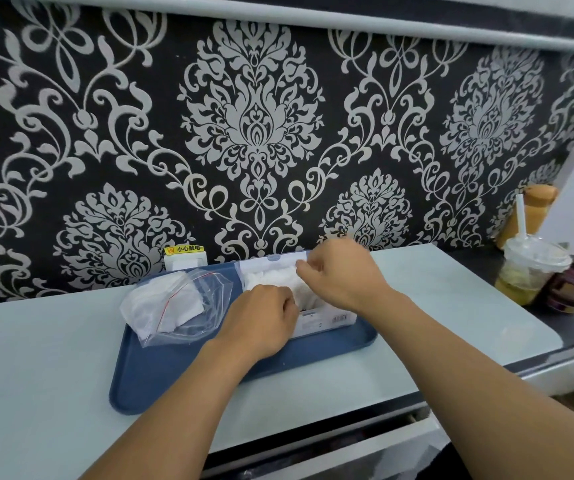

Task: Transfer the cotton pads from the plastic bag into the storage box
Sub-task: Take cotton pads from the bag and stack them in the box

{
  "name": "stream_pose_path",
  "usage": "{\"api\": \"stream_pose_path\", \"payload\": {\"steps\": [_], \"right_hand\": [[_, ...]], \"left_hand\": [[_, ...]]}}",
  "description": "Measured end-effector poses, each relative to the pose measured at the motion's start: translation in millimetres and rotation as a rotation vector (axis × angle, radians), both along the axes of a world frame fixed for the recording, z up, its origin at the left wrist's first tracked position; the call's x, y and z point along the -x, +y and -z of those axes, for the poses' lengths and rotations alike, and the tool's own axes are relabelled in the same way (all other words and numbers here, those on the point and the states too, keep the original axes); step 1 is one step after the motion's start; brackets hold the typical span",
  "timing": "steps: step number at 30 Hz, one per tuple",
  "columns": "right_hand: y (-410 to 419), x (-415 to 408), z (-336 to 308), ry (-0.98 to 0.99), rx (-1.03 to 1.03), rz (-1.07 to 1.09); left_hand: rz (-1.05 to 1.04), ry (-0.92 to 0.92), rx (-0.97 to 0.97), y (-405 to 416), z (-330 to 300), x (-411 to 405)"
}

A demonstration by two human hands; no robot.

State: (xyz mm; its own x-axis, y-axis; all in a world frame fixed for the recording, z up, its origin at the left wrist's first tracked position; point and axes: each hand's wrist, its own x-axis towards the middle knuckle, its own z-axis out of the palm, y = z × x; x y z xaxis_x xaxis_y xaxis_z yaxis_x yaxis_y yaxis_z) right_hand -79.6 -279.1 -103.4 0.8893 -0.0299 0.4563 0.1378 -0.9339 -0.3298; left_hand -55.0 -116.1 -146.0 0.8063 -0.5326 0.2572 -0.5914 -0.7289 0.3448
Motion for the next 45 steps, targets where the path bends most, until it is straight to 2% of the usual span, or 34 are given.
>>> {"api": "stream_pose_path", "payload": {"steps": [2,5,8,12,17,20,22,25,27,28,29,31,33,34,36,38,40,45], "right_hand": [[2.9,6.4,-1.2,0.232,0.052,-0.173],[1.1,6.8,6.8,0.39,0.099,-0.186],[6.5,9.6,8.5,0.371,0.123,-0.122],[23.5,12.2,2.9,0.182,0.485,-0.048],[30.9,4.5,-2.8,0.413,0.442,0.094],[37.1,4.9,-4.8,0.4,0.498,0.125],[40.7,5.2,-8.6,0.245,0.348,0.057],[59.9,12.6,-19.2,0.099,-0.202,-0.199],[83.9,17.6,-21.5,0.176,-0.484,-0.386],[97.7,17.4,-17.7,0.24,-0.511,-0.455],[111.4,15.4,-10.2,0.291,-0.46,-0.513],[134.3,5.2,9.2,0.333,-0.229,-0.581],[147.0,-12.4,24.8,0.342,-0.051,-0.549],[149.5,-20.4,28.5,0.36,-0.03,-0.513],[153.4,-33.0,32.6,0.369,-0.046,-0.486],[154.2,-39.5,34.4,0.339,-0.067,-0.479],[155.2,-41.0,35.4,0.281,-0.151,-0.471],[152.3,-44.2,36.0,0.236,-0.175,-0.48]], "left_hand": [[0.011,0.005,-0.003,0.5,-0.5,-0.9],[0.003,0.009,-0.013,1.2,-1.0,-0.7],[0.002,0.0,-0.022,0.5,-0.6,0.7],[-0.007,-0.012,-0.009,6.1,-3.1,0.6],[0.016,-0.032,-0.019,18.2,-6.1,4.9],[0.059,-0.049,-0.009,16.6,-11.4,7.7],[0.088,-0.118,0.066,22.4,-23.7,9.0],[0.087,-0.292,0.374,54.9,-52.3,10.5],[0.033,-0.366,0.657,90.3,-65.4,0.4],[-0.061,-0.374,0.722,108.7,-67.1,-9.0],[-0.185,-0.341,0.729,126.0,-65.7,-18.8],[-0.436,-0.099,0.626,154.3,-49.8,-40.2],[-0.529,0.214,0.538,166.0,-30.9,-51.8],[-0.527,0.307,0.515,168.0,-22.4,-54.0],[-0.519,0.352,0.504,172.2,-10.9,-53.8],[-0.525,0.321,0.518,172.3,-5.2,-54.7],[-0.528,0.333,0.538,170.9,0.5,-58.4],[-0.554,0.509,0.708,170.0,4.0,-61.5]]}}
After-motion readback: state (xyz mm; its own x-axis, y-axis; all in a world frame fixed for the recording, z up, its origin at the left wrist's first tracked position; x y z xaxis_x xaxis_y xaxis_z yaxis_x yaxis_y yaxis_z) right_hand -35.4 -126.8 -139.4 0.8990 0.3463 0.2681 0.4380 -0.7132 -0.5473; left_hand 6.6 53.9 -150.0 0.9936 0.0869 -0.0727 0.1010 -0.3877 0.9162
